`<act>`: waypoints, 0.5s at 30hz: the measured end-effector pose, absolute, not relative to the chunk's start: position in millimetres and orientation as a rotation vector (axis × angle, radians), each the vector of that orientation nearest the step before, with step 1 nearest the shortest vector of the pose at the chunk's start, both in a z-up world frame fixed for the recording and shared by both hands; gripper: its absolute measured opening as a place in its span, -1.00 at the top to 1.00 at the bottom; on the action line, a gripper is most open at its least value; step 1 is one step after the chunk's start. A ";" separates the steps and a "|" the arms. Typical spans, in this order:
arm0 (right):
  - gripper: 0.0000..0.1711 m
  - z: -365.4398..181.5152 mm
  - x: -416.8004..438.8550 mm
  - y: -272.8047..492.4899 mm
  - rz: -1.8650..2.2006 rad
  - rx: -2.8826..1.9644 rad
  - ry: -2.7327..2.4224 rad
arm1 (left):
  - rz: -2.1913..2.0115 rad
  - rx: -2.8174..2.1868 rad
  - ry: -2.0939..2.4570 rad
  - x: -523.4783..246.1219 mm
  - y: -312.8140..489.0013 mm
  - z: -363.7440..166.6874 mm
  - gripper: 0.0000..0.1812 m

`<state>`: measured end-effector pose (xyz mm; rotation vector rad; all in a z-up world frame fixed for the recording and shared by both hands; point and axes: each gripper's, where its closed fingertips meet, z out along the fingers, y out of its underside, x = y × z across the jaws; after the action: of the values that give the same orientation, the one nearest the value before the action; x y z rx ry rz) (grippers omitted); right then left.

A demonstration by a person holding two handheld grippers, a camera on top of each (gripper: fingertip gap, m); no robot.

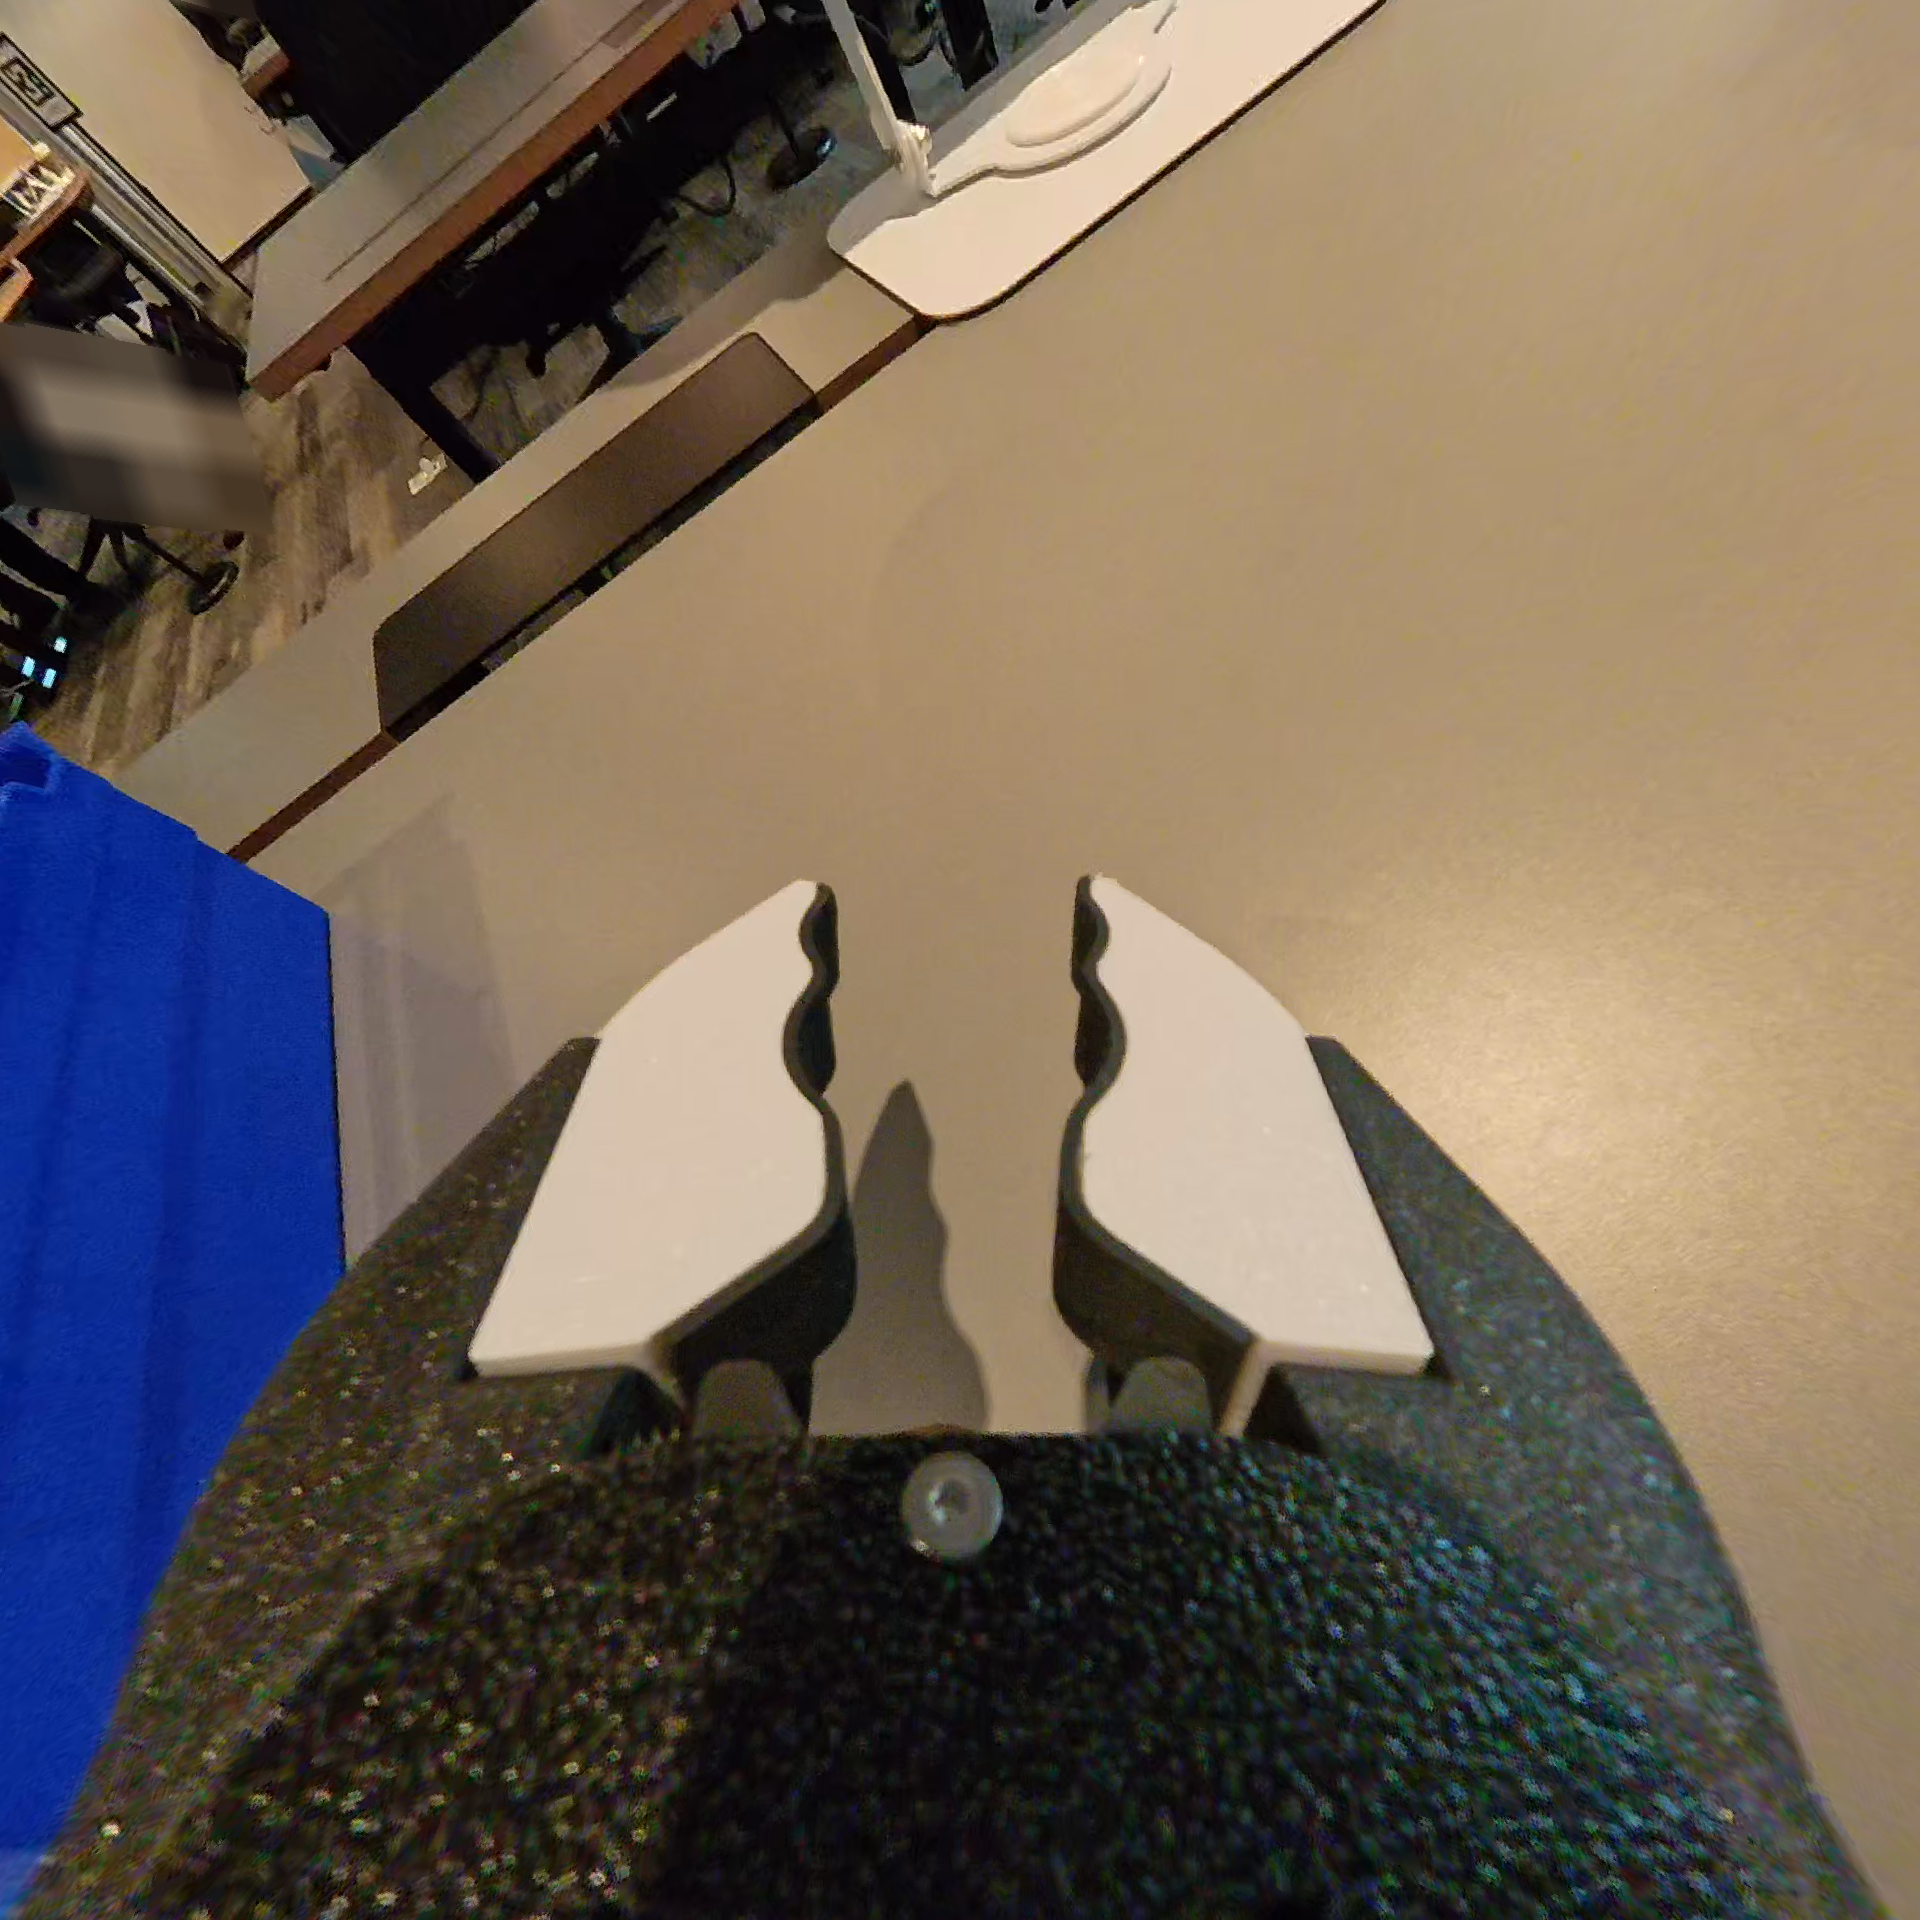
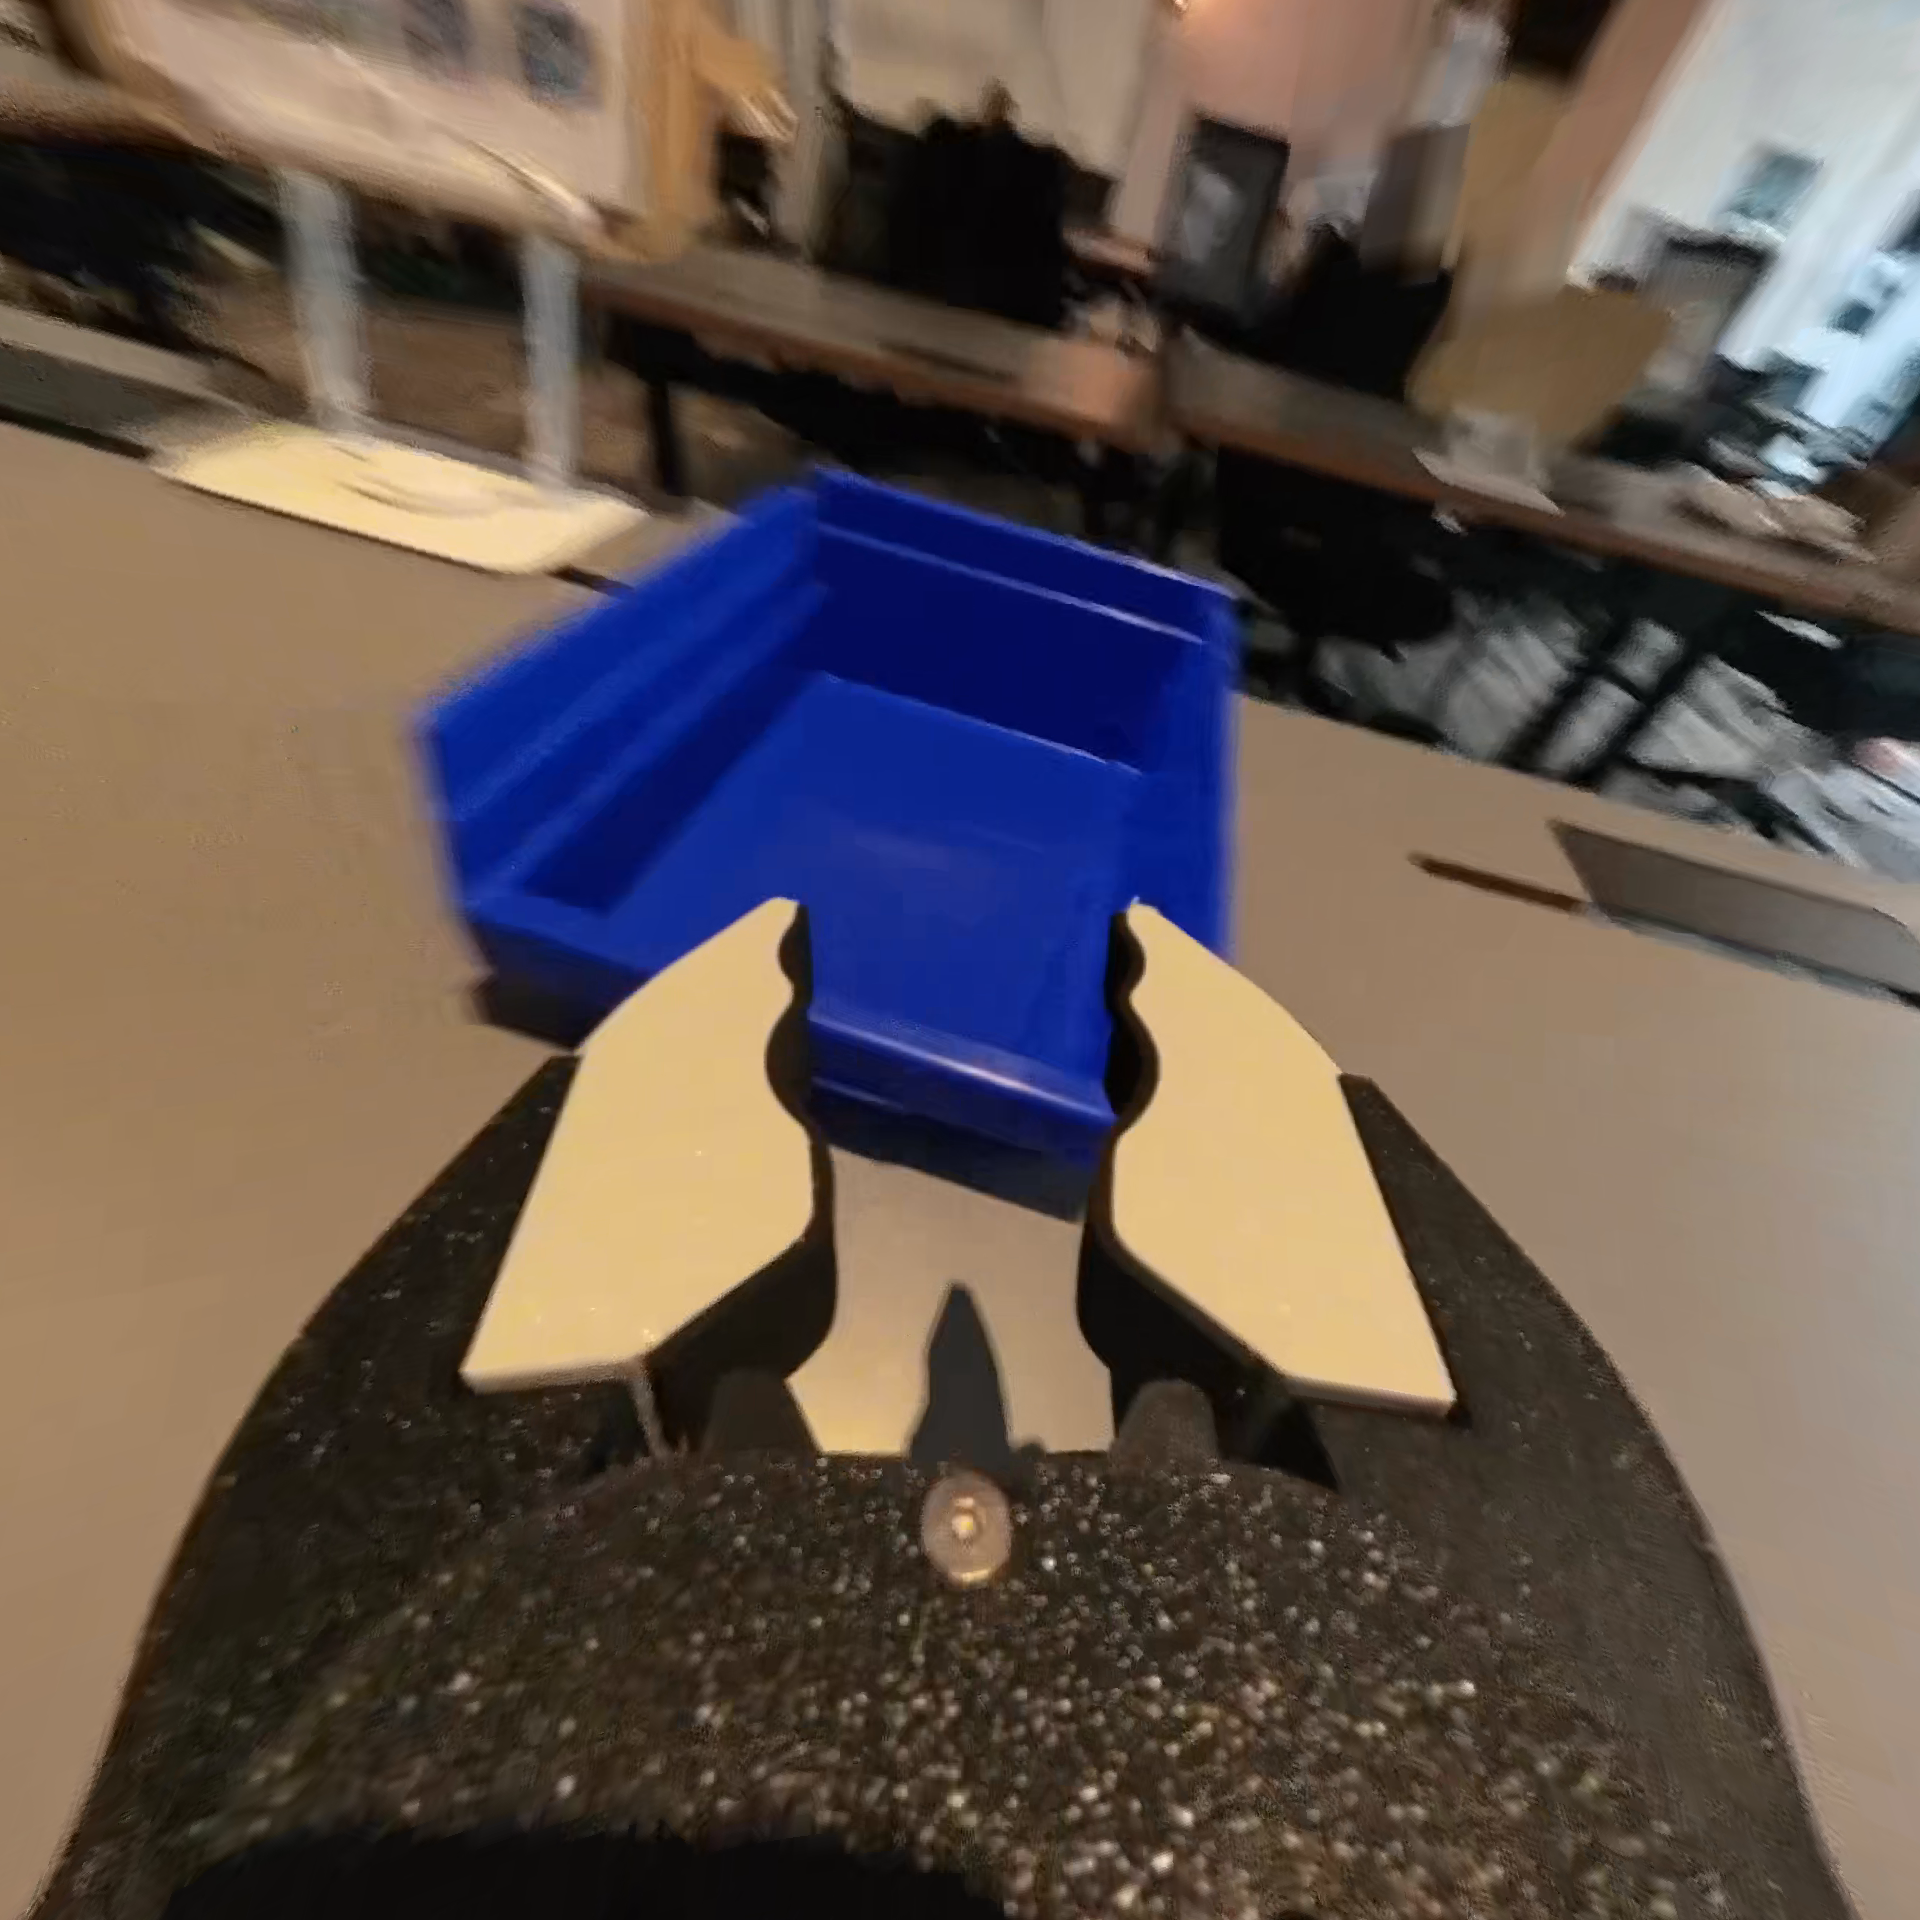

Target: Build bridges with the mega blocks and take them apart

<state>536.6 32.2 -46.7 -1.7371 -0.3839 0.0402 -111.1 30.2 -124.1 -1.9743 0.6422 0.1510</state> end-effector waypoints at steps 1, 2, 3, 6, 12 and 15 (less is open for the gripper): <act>0.36 -43.4 509.0 17.9 0.129 -1.683 -0.435 | 0.151 -1.970 0.642 -110.6 30.3 -123.2 0.53; 0.33 -42.2 479.6 4.1 0.213 -1.631 -0.491 | 0.151 -1.962 0.640 -110.1 30.5 -121.7 0.53; 0.32 -43.6 450.2 -7.7 0.284 -1.584 -0.552 | 0.150 -1.953 0.638 -109.3 30.3 -119.9 0.52; 0.29 -58.6 365.8 -25.8 0.499 -1.492 -0.702 | 0.151 -1.912 0.627 -109.1 28.8 -112.1 0.51; 0.30 -87.4 295.6 -18.1 0.841 -1.619 -0.639 | 0.177 -1.740 0.502 -128.8 21.5 -70.3 0.47; 0.32 -93.3 289.9 -21.0 0.752 -1.628 -0.719 | 0.234 -1.613 0.378 -163.5 8.8 -34.3 0.48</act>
<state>289.9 -21.0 -93.3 -1.6280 -0.7193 0.7519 -163.5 8.8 -34.3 -1.6128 0.3784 0.2340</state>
